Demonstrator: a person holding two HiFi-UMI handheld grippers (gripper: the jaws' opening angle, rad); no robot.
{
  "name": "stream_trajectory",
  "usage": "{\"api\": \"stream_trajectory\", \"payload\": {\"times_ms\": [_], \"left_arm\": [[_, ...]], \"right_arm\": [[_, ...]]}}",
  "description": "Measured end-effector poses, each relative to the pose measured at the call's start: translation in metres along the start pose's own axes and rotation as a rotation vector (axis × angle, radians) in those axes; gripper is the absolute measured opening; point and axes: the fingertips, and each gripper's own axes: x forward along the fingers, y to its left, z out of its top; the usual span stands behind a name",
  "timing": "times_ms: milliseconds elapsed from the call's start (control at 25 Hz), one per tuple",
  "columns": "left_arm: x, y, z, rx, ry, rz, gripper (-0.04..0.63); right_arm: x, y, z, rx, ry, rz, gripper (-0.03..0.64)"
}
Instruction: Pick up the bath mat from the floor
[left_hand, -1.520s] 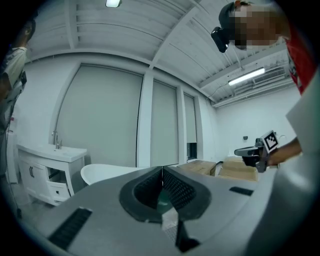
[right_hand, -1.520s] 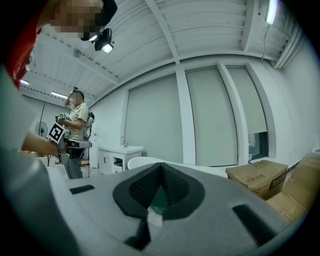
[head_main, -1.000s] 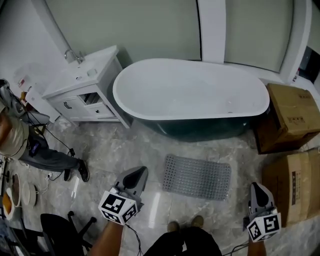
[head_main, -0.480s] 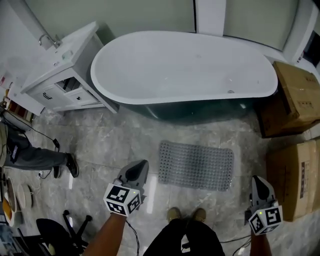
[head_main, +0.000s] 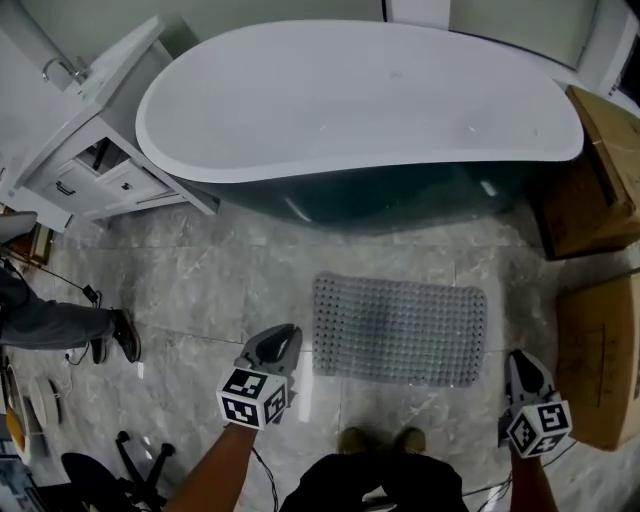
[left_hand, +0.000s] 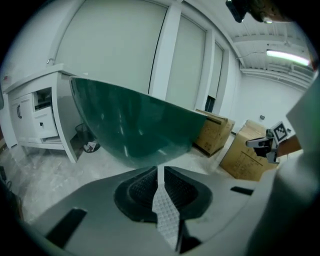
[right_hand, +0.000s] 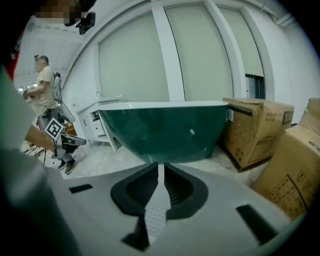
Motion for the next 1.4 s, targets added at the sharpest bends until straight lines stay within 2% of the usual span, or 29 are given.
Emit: {"api": "stream_trajectory", "payload": {"times_ms": [120,240,520,760,1080,1400], "left_arm": [[0.037,0.019,-0.045,-0.012,0.051,0.014,0.015],[0.074,0.036,-0.091,-0.032,0.103,0.012,0.089],[0.154,0.068,-0.189,-0.094,0.202,0.022,0.194],[0.201,0.087,-0.267,-0.147,0.304,0.018,0.249],[0.243,0.117,-0.331,-0.161,0.404,0.033,0.285],[0.268,0.125,-0.369,-0.174,0.480,0.019,0.313]], "right_arm": [[0.037,-0.018,-0.051,0.010,0.052,-0.008,0.064],[0.073,-0.034,-0.101,0.018,0.095,-0.008,0.095],[0.148,-0.070,-0.207,0.029,0.200,0.003,0.172],[0.189,-0.105,-0.274,0.039,0.262,-0.027,0.244],[0.228,-0.139,-0.336,0.072,0.335,-0.073,0.311],[0.258,-0.172,-0.389,0.133,0.406,-0.083,0.380]]}}
